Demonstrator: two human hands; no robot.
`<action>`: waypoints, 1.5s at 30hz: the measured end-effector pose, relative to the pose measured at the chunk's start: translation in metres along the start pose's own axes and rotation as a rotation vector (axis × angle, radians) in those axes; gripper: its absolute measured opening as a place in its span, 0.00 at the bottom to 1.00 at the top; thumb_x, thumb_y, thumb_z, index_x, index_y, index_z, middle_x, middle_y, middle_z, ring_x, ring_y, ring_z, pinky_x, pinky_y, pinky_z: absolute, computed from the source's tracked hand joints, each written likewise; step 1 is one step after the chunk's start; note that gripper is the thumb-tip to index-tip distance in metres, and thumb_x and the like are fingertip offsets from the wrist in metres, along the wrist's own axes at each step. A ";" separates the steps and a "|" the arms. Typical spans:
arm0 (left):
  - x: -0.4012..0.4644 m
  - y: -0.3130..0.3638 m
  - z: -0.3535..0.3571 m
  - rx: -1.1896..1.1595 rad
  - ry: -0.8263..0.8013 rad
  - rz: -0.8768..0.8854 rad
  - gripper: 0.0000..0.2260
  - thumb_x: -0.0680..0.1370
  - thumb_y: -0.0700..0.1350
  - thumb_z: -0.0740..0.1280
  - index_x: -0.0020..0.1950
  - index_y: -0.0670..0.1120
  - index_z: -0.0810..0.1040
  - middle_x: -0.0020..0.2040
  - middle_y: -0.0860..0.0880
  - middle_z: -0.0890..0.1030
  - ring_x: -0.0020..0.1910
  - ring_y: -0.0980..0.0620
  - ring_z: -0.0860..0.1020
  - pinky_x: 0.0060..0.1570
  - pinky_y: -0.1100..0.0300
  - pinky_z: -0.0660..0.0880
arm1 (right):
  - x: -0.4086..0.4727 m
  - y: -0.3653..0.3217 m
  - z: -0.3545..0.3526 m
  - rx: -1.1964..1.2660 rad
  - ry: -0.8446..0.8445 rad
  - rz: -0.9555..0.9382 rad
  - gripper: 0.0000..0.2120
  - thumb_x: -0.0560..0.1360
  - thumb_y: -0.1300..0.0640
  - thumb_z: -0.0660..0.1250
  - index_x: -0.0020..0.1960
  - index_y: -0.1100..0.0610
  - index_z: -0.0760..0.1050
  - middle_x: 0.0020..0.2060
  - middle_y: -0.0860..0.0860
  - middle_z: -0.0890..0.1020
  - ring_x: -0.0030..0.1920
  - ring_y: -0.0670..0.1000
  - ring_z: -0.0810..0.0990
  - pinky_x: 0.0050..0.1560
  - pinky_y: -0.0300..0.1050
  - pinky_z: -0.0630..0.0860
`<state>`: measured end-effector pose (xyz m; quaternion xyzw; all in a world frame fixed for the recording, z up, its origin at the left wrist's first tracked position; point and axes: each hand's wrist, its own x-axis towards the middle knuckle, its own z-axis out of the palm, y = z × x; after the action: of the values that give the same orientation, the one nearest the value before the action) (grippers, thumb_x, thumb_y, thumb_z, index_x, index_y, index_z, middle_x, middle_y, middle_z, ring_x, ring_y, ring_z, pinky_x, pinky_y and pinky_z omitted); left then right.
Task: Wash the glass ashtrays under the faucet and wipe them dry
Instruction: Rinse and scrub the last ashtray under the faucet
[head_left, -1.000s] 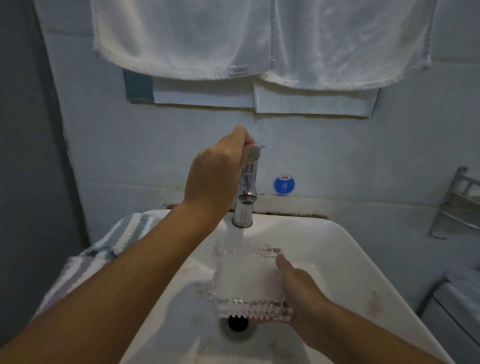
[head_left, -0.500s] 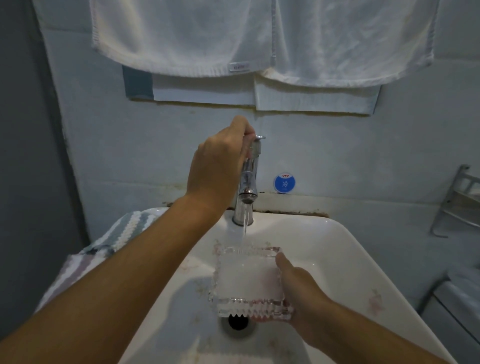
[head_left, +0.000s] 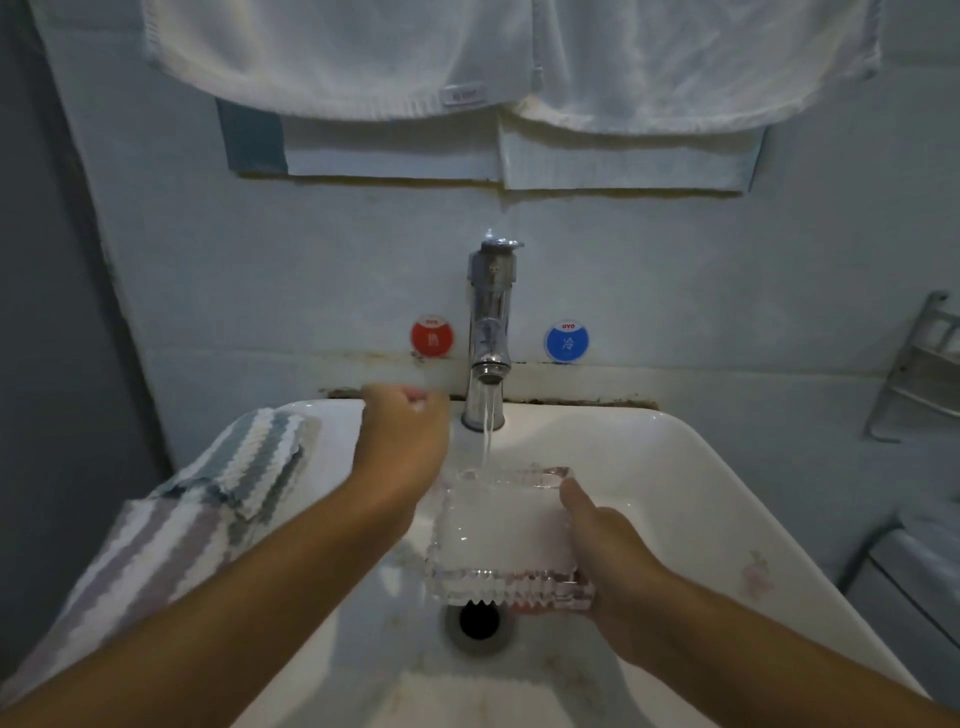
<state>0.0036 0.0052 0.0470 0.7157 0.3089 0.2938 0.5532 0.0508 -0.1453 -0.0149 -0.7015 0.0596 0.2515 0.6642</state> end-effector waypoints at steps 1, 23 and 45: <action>-0.005 -0.009 0.000 0.066 -0.058 -0.044 0.16 0.82 0.47 0.63 0.67 0.43 0.67 0.59 0.46 0.75 0.52 0.48 0.75 0.46 0.56 0.71 | 0.000 0.000 -0.001 -0.001 0.001 -0.005 0.28 0.82 0.36 0.55 0.67 0.59 0.71 0.56 0.57 0.80 0.53 0.61 0.83 0.57 0.62 0.81; -0.007 -0.057 0.010 0.390 -0.389 -0.057 0.08 0.82 0.44 0.62 0.51 0.42 0.78 0.48 0.42 0.81 0.45 0.45 0.81 0.43 0.55 0.79 | 0.003 0.001 -0.004 -0.256 0.052 -0.109 0.26 0.82 0.37 0.54 0.53 0.59 0.78 0.49 0.56 0.83 0.50 0.57 0.82 0.53 0.51 0.79; -0.018 -0.052 0.010 0.249 -0.435 -0.241 0.13 0.85 0.51 0.58 0.61 0.42 0.72 0.47 0.48 0.78 0.40 0.51 0.76 0.29 0.62 0.72 | 0.001 -0.002 -0.004 -0.183 0.052 -0.080 0.32 0.80 0.31 0.54 0.67 0.55 0.74 0.57 0.54 0.82 0.56 0.59 0.81 0.64 0.60 0.76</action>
<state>-0.0065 -0.0049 -0.0072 0.7825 0.2992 0.0251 0.5454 0.0531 -0.1484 -0.0138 -0.7674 0.0257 0.2109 0.6050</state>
